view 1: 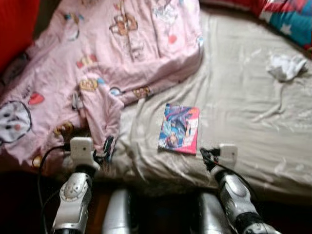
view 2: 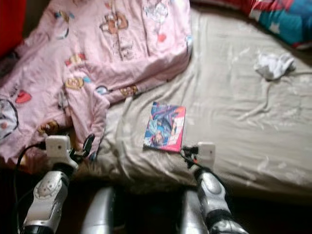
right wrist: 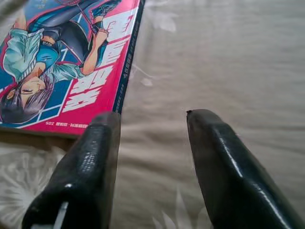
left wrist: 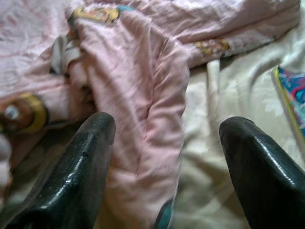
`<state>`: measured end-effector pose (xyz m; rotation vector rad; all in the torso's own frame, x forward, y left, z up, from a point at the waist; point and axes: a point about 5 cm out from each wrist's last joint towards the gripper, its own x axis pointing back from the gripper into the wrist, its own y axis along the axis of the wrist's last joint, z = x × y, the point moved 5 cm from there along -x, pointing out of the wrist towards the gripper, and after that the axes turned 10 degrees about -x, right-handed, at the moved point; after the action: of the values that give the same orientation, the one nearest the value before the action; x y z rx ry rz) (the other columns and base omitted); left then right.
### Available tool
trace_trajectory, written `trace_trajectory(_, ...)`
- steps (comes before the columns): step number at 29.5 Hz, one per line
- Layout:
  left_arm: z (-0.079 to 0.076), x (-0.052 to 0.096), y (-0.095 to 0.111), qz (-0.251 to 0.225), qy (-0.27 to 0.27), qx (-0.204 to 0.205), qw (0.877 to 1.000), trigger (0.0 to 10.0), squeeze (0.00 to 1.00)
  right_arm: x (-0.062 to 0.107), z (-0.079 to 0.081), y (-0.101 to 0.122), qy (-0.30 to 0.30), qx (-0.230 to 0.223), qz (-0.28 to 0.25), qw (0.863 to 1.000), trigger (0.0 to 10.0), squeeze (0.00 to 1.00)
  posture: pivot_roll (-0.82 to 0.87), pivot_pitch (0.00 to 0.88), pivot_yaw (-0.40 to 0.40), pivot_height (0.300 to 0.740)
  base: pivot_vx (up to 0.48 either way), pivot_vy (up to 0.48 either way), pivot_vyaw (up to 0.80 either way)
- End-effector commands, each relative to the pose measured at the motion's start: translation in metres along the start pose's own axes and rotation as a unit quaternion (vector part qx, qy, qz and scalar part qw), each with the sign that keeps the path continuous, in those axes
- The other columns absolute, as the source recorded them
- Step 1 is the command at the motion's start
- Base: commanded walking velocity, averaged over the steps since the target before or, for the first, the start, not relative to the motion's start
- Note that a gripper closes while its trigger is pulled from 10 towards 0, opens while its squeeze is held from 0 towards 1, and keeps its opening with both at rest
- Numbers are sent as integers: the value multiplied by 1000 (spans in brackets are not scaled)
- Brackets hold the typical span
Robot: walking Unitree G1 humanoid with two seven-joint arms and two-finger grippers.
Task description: Clean up the room
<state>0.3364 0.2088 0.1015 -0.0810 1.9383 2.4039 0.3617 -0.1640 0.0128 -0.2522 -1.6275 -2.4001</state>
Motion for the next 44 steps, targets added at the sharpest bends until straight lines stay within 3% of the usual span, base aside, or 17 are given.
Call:
trace_trajectory(1, 9, 7, -4, 11, 13, 2, 1000, 10000, 0, -2, 6, -10, 0, -25, 25, 999, 10000, 1000, 118, 343, 32, 598, 0, 0, 0)
trace_trajectory(11, 23, 11, 20, -10, 18, -19, 1000, 10000, 0, -17, 31, 4, 21, -100, 22, 995, 10000, 1000, 209, 377, 74, 598, 0, 0, 0)
trace_trajectory(21, 29, 20, 26, -3, 13, -34, 999, 10000, 0, -21, 41, 12, 26, -126, 6, 992, 10000, 1000, 242, 407, 103, 598, 0, 0, 0)
trace_trajectory(22, 30, 22, 26, 0, 13, -35, 999, 10000, 0, -22, 42, 14, 28, -127, 2, 992, 10000, 302, 250, 415, 108, 598, 0, 0, 0)
trace_trajectory(23, 30, 22, 26, 0, 13, -35, 999, 10000, 0, -22, 42, 14, 28, -127, 2, 992, 10000, 302, 250, 415, 108, 598, 0, 0, 0)
trace_trajectory(24, 32, 26, 24, 6, 14, -39, 999, 10000, 0, -23, 41, 20, 26, -132, -12, 991, 10000, 0, 260, 421, 113, 598, 0, 0, 0)
trace_trajectory(33, 40, 40, 22, 23, 21, -49, 998, 10000, 0, -23, 27, 49, 11, -158, -83, 984, 10000, 0, 269, 432, 117, 598, 0, 0, 0)
trace_trajectory(38, 38, 43, 21, 29, 18, -49, 998, 10000, 0, -21, 20, 39, -8, -158, -63, 985, 10000, 0, 270, 435, 121, 598, 0, 0, 0)
trace_trajectory(44, 39, 48, 20, 37, 14, -55, 998, 10000, 0, -18, 15, 30, -19, -194, -55, 979, 10000, 0, 286, 443, 131, 598, 0, 0, 0)
